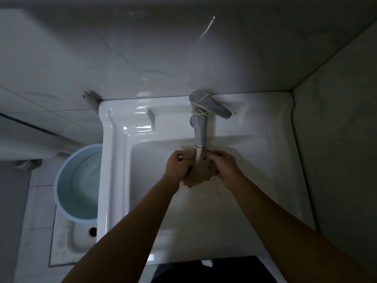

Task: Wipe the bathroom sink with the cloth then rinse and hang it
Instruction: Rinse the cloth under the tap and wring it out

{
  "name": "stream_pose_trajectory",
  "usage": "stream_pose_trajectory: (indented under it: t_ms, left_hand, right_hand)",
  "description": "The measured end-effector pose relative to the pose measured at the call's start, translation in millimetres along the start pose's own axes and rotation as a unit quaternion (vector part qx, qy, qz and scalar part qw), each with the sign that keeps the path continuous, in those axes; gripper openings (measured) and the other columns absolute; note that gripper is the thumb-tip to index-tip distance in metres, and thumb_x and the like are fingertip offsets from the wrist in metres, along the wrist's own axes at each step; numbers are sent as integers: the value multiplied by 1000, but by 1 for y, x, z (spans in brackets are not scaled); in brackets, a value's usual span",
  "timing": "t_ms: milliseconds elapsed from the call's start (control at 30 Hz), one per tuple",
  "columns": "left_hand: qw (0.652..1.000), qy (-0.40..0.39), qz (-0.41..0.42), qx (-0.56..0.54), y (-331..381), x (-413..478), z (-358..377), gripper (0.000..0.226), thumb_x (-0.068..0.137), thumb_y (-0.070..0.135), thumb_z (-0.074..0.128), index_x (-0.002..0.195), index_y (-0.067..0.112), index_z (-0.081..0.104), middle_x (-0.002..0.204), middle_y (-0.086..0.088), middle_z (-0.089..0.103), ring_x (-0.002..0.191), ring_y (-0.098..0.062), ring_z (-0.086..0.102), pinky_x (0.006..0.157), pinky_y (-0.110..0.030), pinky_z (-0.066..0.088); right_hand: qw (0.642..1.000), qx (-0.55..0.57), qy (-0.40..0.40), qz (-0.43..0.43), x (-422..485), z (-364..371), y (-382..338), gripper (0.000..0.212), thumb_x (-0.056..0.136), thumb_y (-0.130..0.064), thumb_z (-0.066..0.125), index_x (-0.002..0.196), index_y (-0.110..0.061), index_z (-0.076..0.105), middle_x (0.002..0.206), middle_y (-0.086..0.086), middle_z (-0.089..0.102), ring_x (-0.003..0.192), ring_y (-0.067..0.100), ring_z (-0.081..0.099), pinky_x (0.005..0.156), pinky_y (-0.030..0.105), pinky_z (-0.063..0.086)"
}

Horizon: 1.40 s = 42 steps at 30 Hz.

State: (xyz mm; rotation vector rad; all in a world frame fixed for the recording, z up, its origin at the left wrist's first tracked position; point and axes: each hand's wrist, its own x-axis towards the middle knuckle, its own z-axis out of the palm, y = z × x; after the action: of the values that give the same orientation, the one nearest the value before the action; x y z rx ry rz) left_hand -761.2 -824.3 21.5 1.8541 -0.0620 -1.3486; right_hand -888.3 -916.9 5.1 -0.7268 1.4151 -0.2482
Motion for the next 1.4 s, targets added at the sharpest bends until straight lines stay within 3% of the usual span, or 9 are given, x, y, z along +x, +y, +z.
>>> stream_pose_trajectory:
  t_ms: [133,300,500,633,733,933,1167,1267,1400]
  left_hand:
    - [1000,-9,7,9,-3,-2,1,38,89,23,73,123,20,56,116,-6,65,102,-25,65,72,-33,56]
    - [995,-82,45,-47,0,-16,11,30,91,32,64,108,7,69,99,-23,74,88,-45,71,77,-55,62]
    - [997,-8,73,-12,-5,-17,6,37,101,33,54,94,1,72,82,-15,73,73,-24,68,68,-35,56]
    - [999,-17,35,-8,-4,-17,4,45,100,37,43,102,4,72,101,-20,73,92,-36,68,92,-53,55]
    - [999,-26,16,-22,-4,-18,0,48,99,37,41,108,0,70,110,-25,71,101,-42,68,98,-57,53]
    - [996,14,24,-88,-1,-18,-10,40,94,38,55,92,2,73,97,-19,73,91,-30,66,89,-48,58]
    - [994,83,48,-53,-2,-10,-39,33,98,23,52,102,-6,67,97,-23,70,87,-26,61,73,-35,53]
    - [997,64,50,-18,1,-15,-43,34,101,24,49,110,-5,63,95,-16,64,86,-26,58,63,-31,51]
    - [993,12,68,93,3,-17,-39,37,91,34,69,114,7,59,105,-13,67,92,-24,65,77,-38,57]
  right_hand:
    - [998,34,-43,-30,-7,0,-9,26,88,-6,70,114,-3,70,100,13,72,85,24,67,70,32,55]
    - [991,1,-126,-38,-16,9,-17,24,91,-4,61,112,-10,73,97,9,77,84,22,73,69,31,56]
    - [964,-230,-56,-125,-14,12,-12,30,73,-29,76,101,-17,72,93,3,76,85,24,74,74,42,62]
    - [951,-274,-40,-137,-21,19,-6,25,77,-32,75,93,-14,71,83,4,74,70,22,71,56,33,54]
    - [944,-282,-41,-165,-24,20,-4,18,86,-25,73,90,-8,71,85,8,74,71,17,65,65,29,48]
    - [968,-192,-70,-147,-26,2,-17,8,89,-26,64,89,-19,69,98,10,72,90,24,69,81,41,57]
    - [997,41,-53,-32,-26,-24,-44,12,100,-8,51,98,-10,62,54,-4,63,46,6,59,62,30,46]
    - [983,-138,-96,-70,-24,-24,-43,3,92,-14,66,93,-12,67,76,1,66,74,15,62,67,30,52]
    - [876,-439,-87,-179,-19,-15,-39,26,86,-23,70,72,-5,57,65,2,49,67,16,52,66,32,47]
